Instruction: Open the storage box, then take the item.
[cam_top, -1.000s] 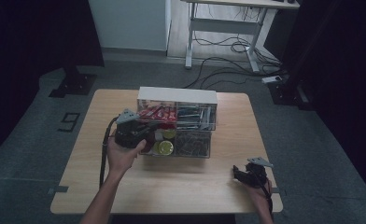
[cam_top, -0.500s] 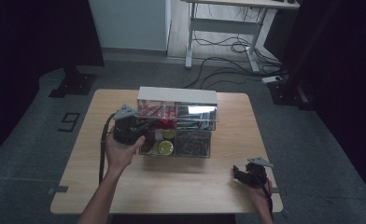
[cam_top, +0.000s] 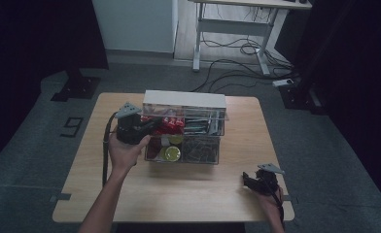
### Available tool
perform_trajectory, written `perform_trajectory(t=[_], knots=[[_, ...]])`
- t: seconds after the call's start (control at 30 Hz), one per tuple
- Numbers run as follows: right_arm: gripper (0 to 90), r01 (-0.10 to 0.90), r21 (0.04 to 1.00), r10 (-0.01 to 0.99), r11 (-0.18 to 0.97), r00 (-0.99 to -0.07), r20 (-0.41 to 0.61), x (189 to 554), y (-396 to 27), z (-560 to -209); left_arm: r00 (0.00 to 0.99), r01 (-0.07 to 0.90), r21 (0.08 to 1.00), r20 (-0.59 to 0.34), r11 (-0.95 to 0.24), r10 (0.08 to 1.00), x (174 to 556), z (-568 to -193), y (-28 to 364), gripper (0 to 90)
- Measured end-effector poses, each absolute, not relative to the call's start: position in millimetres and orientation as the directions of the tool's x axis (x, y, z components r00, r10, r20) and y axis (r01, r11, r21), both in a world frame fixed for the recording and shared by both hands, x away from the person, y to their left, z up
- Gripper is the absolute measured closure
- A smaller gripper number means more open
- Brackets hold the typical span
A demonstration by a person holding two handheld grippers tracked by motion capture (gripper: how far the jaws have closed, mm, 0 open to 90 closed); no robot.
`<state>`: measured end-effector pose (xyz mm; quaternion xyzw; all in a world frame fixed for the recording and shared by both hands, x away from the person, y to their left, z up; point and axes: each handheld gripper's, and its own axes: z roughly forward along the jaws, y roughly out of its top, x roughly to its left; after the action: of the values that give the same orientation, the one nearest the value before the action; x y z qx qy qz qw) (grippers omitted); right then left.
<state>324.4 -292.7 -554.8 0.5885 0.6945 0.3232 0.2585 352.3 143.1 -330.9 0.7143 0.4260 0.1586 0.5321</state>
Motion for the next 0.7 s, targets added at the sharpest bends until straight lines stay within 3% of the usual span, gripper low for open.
perform_trajectory(t=[0.7], knots=[[25.9, 0.65, 0.754, 0.985, 0.096, -0.17, 0.021, 324.5, -292.4, -554.9, 0.582, 0.43, 0.9, -0.215, -0.073, 0.785, 356.2, -321.5, 142.2, 90.0]])
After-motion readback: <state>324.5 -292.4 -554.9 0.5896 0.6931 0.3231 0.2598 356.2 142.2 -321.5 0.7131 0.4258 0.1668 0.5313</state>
